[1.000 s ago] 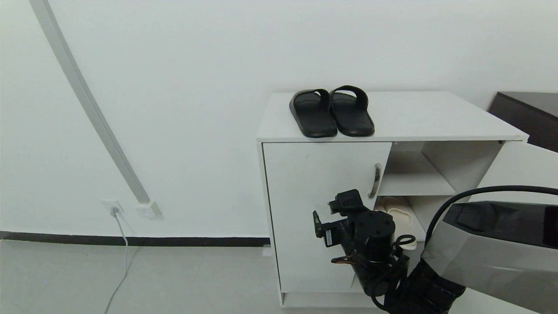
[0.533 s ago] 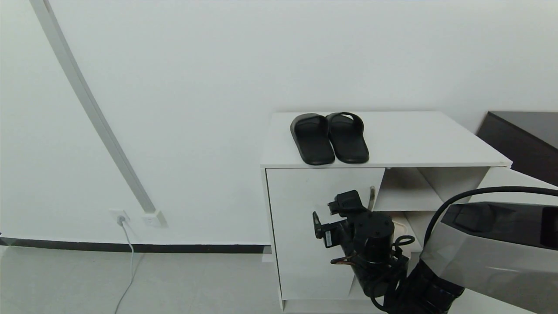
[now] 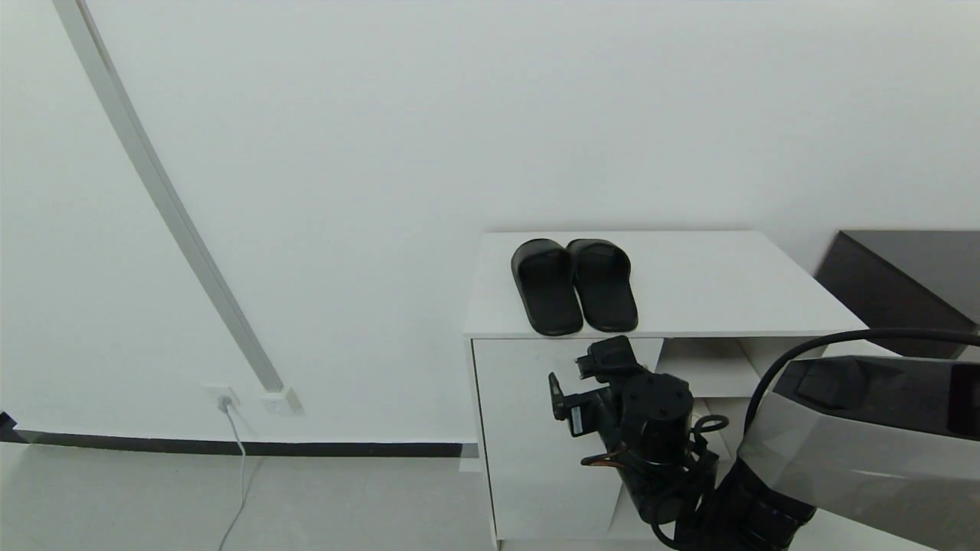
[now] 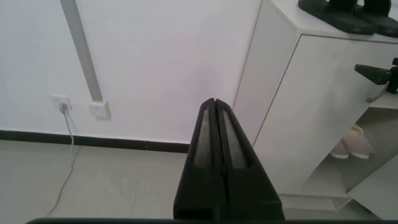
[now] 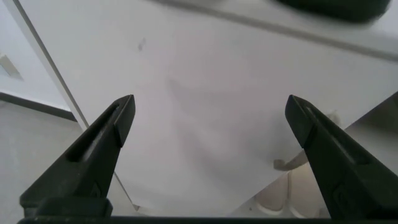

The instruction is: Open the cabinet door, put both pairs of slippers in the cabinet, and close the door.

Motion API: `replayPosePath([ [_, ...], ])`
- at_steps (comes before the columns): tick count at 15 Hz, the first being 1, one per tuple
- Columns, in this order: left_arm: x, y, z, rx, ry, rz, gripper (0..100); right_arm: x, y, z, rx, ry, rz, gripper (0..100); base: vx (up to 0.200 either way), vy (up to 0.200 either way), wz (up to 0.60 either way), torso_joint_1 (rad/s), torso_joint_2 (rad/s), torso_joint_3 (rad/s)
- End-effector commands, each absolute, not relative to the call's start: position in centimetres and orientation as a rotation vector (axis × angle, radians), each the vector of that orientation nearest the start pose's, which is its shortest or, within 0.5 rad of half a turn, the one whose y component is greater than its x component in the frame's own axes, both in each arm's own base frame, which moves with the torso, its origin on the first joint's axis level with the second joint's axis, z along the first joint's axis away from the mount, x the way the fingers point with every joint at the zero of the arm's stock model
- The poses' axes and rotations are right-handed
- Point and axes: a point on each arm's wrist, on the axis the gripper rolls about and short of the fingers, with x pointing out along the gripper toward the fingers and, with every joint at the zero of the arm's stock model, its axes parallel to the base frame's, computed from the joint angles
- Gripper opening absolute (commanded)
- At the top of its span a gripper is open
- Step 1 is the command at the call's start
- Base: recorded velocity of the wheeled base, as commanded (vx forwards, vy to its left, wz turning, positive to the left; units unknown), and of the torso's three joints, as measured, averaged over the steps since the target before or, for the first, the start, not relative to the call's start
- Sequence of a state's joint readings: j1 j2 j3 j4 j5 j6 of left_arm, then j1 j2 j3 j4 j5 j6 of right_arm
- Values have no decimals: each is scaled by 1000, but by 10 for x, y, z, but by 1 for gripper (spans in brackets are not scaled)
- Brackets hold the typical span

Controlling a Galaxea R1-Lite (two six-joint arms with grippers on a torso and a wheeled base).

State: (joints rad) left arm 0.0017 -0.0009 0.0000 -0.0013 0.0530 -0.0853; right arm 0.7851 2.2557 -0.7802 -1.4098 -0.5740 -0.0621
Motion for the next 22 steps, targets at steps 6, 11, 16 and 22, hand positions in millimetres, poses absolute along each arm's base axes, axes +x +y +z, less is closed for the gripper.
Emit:
replayPosePath([
  [6,-23,1,76,-86,-4,55,0,276,260,59,-102,42,221,100,0,0,0,208,-455,-247],
  [11,-23,1,76,-86,-4,54,0,277,258,68,-113,0,232,100,0,0,0,156,-332,-175],
  [16,-23,1,76,-81,-4,51,0,302,258,117,-99,-25,225,100,0,0,0,8,-14,-7],
  [22,-23,1,76,-81,-4,52,0,321,273,150,66,206,112,100,0,0,0,0,0,0],
])
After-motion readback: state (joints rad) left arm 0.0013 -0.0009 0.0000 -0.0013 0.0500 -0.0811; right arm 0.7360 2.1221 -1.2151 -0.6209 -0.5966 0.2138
